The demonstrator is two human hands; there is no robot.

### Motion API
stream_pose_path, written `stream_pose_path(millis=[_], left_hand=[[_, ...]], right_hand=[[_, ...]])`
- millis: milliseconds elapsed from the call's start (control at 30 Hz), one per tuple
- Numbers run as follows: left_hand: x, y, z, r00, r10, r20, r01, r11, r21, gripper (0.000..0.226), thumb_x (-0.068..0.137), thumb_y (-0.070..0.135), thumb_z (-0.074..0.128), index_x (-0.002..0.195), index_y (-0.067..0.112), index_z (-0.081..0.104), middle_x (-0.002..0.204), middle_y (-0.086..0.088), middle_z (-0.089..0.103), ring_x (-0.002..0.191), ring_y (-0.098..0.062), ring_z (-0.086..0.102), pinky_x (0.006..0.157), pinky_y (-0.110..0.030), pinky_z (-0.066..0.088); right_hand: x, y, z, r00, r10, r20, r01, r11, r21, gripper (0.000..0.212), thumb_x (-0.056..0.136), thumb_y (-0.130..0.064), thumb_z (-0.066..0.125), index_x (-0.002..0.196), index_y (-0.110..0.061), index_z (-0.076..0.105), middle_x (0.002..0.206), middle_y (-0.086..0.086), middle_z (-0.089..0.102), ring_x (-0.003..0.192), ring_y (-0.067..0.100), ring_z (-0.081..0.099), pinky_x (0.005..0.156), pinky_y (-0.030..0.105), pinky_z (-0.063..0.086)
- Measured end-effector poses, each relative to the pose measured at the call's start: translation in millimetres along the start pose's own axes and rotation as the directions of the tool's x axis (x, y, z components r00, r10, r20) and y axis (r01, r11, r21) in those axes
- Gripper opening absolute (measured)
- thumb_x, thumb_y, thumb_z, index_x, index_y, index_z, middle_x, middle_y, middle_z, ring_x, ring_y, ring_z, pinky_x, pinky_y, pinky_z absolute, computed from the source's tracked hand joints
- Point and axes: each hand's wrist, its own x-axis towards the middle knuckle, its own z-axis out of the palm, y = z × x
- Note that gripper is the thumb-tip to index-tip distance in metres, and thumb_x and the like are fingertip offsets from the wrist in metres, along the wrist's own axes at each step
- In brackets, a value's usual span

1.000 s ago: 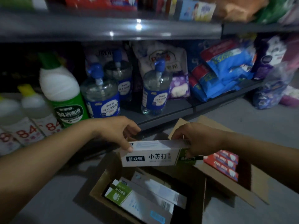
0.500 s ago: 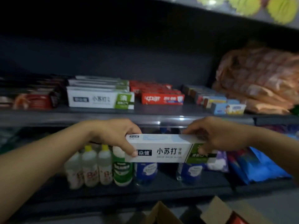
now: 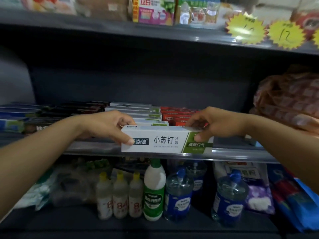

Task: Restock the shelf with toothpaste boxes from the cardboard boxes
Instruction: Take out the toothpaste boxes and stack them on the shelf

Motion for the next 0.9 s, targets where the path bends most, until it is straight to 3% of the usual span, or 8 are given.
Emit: stream_pose_path(millis=[133, 200, 333, 467, 533, 633, 767, 900], left_hand=[[0.0, -17.1, -14.4, 0.997, -0.027, -0.070, 0.023, 0.998, -0.055, 0.038, 0.079, 0.014, 0.077, 0.113, 0.021, 0.062, 0.116, 0.003, 0.067, 0.105, -0.015, 0.065, 0.084, -0.020, 0.054], [1.3, -24.2, -21.5, 0.994, -0.030, -0.103, 0.023, 0.998, -0.064, 0.034, 0.081, 0.012, 0.074, 0.110, 0.024, 0.062, 0.114, 0.008, 0.065, 0.101, -0.014, 0.066, 0.080, -0.016, 0.053], [7.1, -39.2, -34.0, 0.989, -0.051, -0.137, 0.045, 0.998, -0.051, 0.034, 0.082, 0.010, 0.073, 0.112, 0.023, 0.063, 0.122, 0.001, 0.063, 0.105, -0.021, 0.066, 0.087, -0.028, 0.056], [13.0, -51.9, -46.2, 0.980, -0.071, -0.186, 0.079, 0.996, 0.039, 0.032, 0.079, 0.011, 0.076, 0.100, 0.031, 0.064, 0.118, 0.002, 0.066, 0.107, -0.020, 0.064, 0.096, -0.035, 0.052], [17.5, -60.7, -50.3, 0.972, -0.095, -0.214, 0.122, 0.986, 0.116, 0.035, 0.078, 0.013, 0.078, 0.108, 0.027, 0.066, 0.115, 0.004, 0.067, 0.106, -0.019, 0.064, 0.100, -0.041, 0.049], [24.0, -73.9, -52.0, 0.960, -0.133, -0.248, 0.193, 0.954, 0.232, 0.042, 0.077, 0.016, 0.079, 0.118, 0.016, 0.066, 0.114, 0.000, 0.068, 0.100, -0.022, 0.064, 0.095, -0.043, 0.050], [36.3, -85.8, -53.2, 0.952, -0.111, -0.286, 0.219, 0.898, 0.381, 0.022, 0.080, 0.016, 0.076, 0.098, 0.005, 0.068, 0.099, -0.014, 0.069, 0.092, -0.033, 0.063, 0.085, -0.044, 0.050], [45.7, -89.7, -54.5, 0.939, -0.108, -0.326, 0.260, 0.845, 0.467, 0.017, 0.080, 0.018, 0.076, 0.093, 0.015, 0.066, 0.097, -0.005, 0.062, 0.090, -0.022, 0.059, 0.089, -0.040, 0.048]], right_hand=[[25.6, -7.3, 2.3, 1.000, -0.009, 0.002, 0.009, 1.000, 0.022, 0.030, 0.081, -0.011, 0.073, 0.110, -0.017, 0.067, 0.100, -0.005, 0.072, 0.090, 0.009, 0.068, 0.088, 0.035, 0.055], [38.9, -9.6, 3.8, 1.000, -0.018, 0.004, 0.018, 0.999, 0.029, 0.029, 0.082, -0.010, 0.073, 0.109, -0.017, 0.067, 0.101, -0.004, 0.072, 0.090, 0.010, 0.069, 0.088, 0.036, 0.055], [62.4, -13.0, 8.7, 1.000, -0.023, 0.001, 0.023, 1.000, -0.002, 0.029, 0.082, -0.011, 0.073, 0.110, -0.016, 0.066, 0.102, -0.002, 0.071, 0.092, 0.014, 0.068, 0.089, 0.039, 0.054], [86.4, -18.2, 15.3, 0.999, -0.041, 0.000, 0.040, 0.995, -0.095, 0.031, 0.082, -0.015, 0.073, 0.112, -0.015, 0.065, 0.105, 0.000, 0.068, 0.096, 0.018, 0.065, 0.089, 0.042, 0.053], [98.0, -19.9, 20.4, 0.999, -0.047, -0.002, 0.046, 0.991, -0.125, 0.033, 0.082, -0.017, 0.074, 0.113, -0.015, 0.065, 0.104, -0.001, 0.067, 0.096, 0.017, 0.064, 0.088, 0.040, 0.053], [113.4, -21.3, 31.5, 0.998, -0.062, -0.016, 0.058, 0.982, -0.182, 0.036, 0.080, -0.019, 0.075, 0.115, -0.015, 0.065, 0.105, -0.001, 0.066, 0.096, 0.017, 0.061, 0.086, 0.033, 0.051], [132.5, -18.2, 46.7, 0.995, -0.098, -0.031, 0.088, 0.966, -0.244, 0.038, 0.080, -0.021, 0.075, 0.115, -0.014, 0.064, 0.103, -0.002, 0.064, 0.092, 0.016, 0.058, 0.077, 0.026, 0.044], [146.1, -14.3, 51.8, 0.993, -0.102, -0.051, 0.083, 0.952, -0.295, 0.038, 0.079, -0.023, 0.075, 0.115, -0.015, 0.065, 0.102, -0.001, 0.065, 0.092, 0.017, 0.059, 0.079, 0.030, 0.047]])
